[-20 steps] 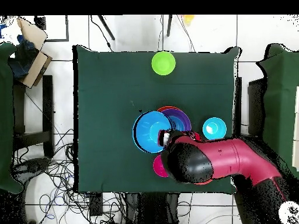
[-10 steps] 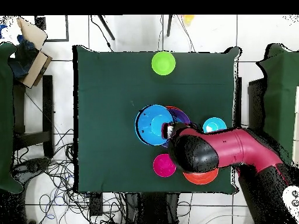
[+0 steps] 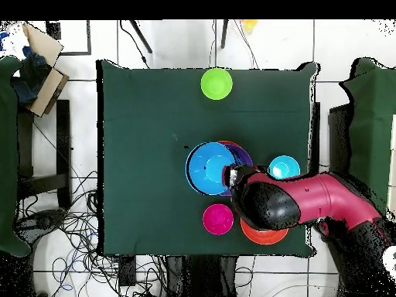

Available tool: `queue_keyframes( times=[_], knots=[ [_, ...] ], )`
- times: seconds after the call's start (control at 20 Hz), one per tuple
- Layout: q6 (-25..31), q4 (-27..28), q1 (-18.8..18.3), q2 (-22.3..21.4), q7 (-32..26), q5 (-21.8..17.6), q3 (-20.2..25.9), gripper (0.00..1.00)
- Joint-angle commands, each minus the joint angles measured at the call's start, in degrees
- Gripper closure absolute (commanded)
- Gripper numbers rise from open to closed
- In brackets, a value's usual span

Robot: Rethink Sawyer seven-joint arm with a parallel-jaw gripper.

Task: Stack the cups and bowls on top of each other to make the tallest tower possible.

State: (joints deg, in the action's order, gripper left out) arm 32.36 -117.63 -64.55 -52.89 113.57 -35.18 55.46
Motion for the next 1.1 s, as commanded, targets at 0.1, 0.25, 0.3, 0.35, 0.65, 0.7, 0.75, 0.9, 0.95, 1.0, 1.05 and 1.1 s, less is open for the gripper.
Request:
queue_keyframes(
  times=[0.1,0.25,0.3,0.35,0.65,0.7,0.75,0.9,0.95,1.0,1.05,1.1],
  knots=[
    [2.8,0.0,-1.2,4.6,-18.3,-7.3,2.6,1.0],
    [2.4,0.1,-2.0,5.7,-18.3,-8.6,2.8,1.0],
    [2.2,0.2,-2.2,6.2,-18.3,-9.1,2.8,1.0],
    [2.1,0.3,-2.4,6.5,-18.2,-9.5,2.9,1.0],
    [2.5,0.5,-2.6,7.4,-17.1,-11.0,3.2,0.0],
    [2.1,0.5,-2.2,6.9,-16.0,-11.1,3.2,0.0],
    [1.8,0.4,-1.9,6.5,-15.5,-11.3,3.4,0.0],
    [2.2,-0.6,-1.3,4.9,-13.6,-10.9,3.4,0.0],
    [2.3,-0.8,-1.1,4.5,-13.3,-10.7,3.5,0.0],
    [2.6,-0.9,-0.9,3.7,-12.9,-10.1,3.7,0.0],
    [2.7,-1.0,-0.7,3.4,-12.6,-10.0,3.8,0.0],
    [2.8,-1.1,-0.2,2.9,-12.0,-9.8,3.7,0.0]
  ],
)
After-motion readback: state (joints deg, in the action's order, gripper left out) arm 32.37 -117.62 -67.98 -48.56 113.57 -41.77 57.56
